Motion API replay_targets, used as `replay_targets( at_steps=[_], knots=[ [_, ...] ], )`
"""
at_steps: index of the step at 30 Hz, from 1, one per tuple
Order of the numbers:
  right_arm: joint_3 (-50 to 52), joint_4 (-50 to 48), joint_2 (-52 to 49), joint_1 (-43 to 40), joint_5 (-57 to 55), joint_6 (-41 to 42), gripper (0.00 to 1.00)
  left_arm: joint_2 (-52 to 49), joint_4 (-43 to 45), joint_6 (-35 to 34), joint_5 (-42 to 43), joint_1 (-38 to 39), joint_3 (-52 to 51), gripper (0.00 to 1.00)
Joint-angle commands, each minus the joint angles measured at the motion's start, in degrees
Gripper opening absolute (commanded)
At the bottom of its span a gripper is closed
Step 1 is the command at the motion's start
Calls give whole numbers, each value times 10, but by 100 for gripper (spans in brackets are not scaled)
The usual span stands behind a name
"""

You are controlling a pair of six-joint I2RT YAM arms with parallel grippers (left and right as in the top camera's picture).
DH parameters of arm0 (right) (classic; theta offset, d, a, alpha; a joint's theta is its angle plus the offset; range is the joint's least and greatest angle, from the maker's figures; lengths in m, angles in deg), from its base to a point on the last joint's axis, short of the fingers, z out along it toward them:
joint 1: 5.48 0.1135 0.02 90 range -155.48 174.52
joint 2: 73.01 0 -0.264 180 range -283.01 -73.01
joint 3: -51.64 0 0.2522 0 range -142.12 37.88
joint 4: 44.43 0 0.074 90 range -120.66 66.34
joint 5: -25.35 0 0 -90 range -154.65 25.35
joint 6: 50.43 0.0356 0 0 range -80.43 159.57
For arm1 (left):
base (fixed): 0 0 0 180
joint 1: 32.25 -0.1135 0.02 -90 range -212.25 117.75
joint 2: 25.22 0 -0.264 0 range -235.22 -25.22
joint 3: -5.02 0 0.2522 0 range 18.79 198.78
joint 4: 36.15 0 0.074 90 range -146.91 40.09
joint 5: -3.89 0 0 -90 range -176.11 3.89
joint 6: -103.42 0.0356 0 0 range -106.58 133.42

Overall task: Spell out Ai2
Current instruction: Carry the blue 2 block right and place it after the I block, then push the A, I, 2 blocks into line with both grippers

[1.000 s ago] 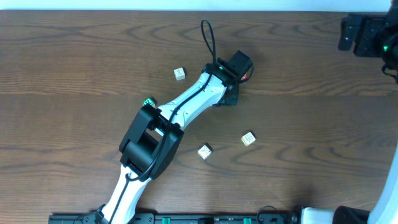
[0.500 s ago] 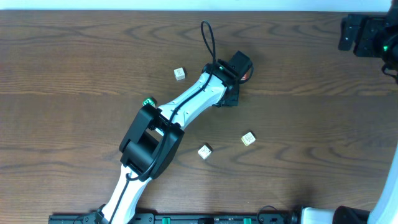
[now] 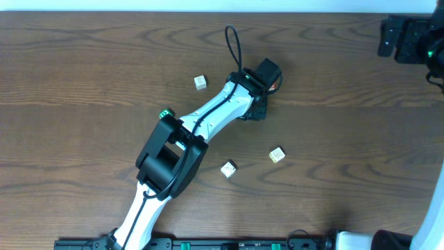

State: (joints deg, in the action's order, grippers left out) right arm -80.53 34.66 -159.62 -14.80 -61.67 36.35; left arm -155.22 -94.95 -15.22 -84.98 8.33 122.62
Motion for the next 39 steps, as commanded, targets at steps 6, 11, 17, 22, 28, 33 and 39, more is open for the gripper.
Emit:
replay_targets(
  at_steps=[6,11,17,22,28,33,39],
  knots=[
    [-1,1,1,-5,-1,-7,99,-9,-2,3,-1,0,-2,33],
    [-1,1,1,-5,-2,-7,99,-9,-1,3,-1,0,-2,44],
    [-1,1,1,-5,-1,-7,99,-8,4,4,-3,-2,0,46],
    [-1,1,1,-5,5,-7,99,-3,-2,41,-33,-12,46,50],
    [2,3,-14,-5,38,-17,99,-2,-80,52,-143,-41,191,52],
    [54,0,-75,-8,140,-42,99,24,-209,72,-118,-127,289,34],
    [131,-18,-143,-17,339,-99,99,85,-309,152,3,-258,279,22]
  ],
)
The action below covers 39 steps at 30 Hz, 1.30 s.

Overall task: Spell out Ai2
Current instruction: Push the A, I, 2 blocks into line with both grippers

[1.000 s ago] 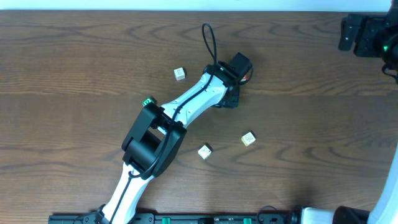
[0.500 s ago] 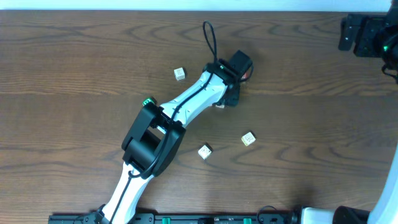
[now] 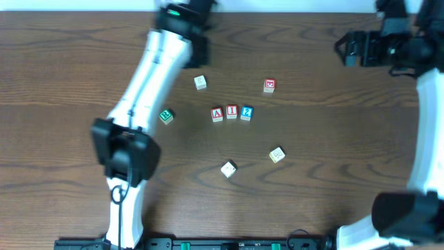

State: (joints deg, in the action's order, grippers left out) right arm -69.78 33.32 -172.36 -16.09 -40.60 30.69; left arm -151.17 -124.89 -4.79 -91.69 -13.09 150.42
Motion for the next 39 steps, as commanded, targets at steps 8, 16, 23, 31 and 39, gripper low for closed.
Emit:
replay_targets(
  at_steps=[8,16,23,31,39],
  knots=[
    [123,-52,-48,19,197,-53,99,207,148,120,333,-165,-298,23],
    [226,-86,-59,103,212,-37,97,284,334,63,330,-98,-584,23],
    [292,-161,-94,133,251,31,1,234,406,1,327,-70,-616,6],
    [365,-245,-97,143,259,90,1,159,429,-39,371,-63,-617,6],
    [415,-323,-97,156,229,157,1,134,468,-87,363,-56,-617,6]
  ],
)
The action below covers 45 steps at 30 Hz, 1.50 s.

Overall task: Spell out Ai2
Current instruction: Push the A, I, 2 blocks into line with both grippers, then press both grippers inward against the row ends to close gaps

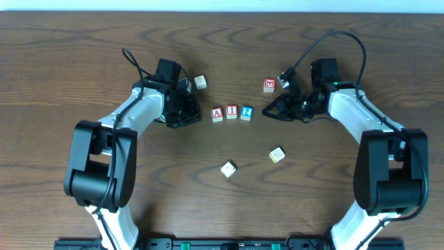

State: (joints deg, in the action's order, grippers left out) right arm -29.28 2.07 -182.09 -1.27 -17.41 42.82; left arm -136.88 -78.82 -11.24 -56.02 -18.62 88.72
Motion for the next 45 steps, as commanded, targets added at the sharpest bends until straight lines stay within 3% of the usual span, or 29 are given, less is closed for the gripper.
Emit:
replay_targets(
  at_steps=[1,10,26,45],
  knots=[
    [13,-18,0,11,-3,36,1,-9,12,-23,6,0,0,6],
    [16,-57,-40,26,-24,76,1,-15,31,-58,-3,2,0,6],
    [16,-83,-57,26,-48,77,1,-15,61,-122,-17,41,0,6],
    [16,-108,-58,41,-44,79,1,-15,86,-149,-22,56,0,5]
  ],
)
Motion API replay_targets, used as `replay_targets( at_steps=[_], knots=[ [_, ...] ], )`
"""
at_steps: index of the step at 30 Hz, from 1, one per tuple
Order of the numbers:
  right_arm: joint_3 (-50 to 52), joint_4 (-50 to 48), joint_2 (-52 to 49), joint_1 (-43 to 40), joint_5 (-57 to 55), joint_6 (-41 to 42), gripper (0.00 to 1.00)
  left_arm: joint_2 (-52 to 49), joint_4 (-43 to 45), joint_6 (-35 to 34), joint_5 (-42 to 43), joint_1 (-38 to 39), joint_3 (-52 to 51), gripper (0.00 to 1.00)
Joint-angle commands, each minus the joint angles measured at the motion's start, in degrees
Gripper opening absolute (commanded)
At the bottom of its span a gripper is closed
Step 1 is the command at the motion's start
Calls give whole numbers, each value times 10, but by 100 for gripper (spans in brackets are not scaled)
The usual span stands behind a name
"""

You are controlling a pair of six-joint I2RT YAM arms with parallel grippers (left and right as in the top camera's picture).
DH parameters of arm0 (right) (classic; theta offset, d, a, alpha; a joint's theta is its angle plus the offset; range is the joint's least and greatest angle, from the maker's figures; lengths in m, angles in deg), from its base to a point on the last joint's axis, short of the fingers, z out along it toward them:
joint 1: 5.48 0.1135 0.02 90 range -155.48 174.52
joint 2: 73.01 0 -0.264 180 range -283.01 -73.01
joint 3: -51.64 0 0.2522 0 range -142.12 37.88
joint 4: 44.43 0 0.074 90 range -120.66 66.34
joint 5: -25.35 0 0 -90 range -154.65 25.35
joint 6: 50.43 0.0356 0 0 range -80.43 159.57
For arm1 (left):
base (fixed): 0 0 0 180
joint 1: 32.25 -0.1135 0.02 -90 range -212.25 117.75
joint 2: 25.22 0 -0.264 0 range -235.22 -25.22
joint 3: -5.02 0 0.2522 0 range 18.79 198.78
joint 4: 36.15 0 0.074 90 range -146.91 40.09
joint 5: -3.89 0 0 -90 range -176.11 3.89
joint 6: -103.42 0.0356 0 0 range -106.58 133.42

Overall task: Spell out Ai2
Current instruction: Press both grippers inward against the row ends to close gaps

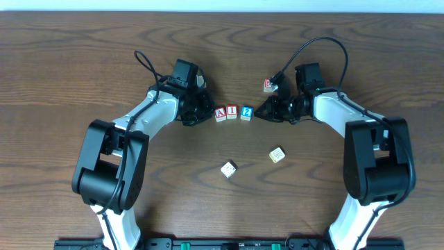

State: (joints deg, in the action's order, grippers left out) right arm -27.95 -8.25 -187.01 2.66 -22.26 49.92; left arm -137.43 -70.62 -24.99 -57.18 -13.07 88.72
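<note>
Three lettered blocks stand in a row at mid-table: a red A block (220,114), a red I block (233,112) and a blue 2 block (246,112). They sit close together, side by side. My left gripper (206,112) is low on the table just left of the A block, its fingers drawn together with nothing in them. My right gripper (259,113) comes to a narrow point just right of the 2 block, also empty. Whether either tip touches its block cannot be told.
A red-faced block (267,85) lies behind the right gripper. A pale block (201,80) peeks out behind the left wrist. A cream block (277,154) and a white block (228,169) lie nearer the front. Cables loop above both arms.
Both grippers have closed in on the row. The left moved right, up to the A block; the right moved left, up to the 2 block. The row looks slightly tighter.
First the left arm lay across the middle, hiding the row, with the right arm at the far right corner. Then both arms were back and A, I, 2 stood in a row. Later the grippers flanked the row at a distance; now they sit at its ends.
</note>
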Motion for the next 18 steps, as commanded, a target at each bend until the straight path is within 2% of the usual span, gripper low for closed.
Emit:
replay_targets(
  at_steps=[1,18],
  knots=[
    [2,-8,-10,2,5,8,1,-9,7,-15,-10,0,0,6],
    [2,-26,-14,13,7,8,1,-9,28,-19,-12,0,0,6]
  ],
)
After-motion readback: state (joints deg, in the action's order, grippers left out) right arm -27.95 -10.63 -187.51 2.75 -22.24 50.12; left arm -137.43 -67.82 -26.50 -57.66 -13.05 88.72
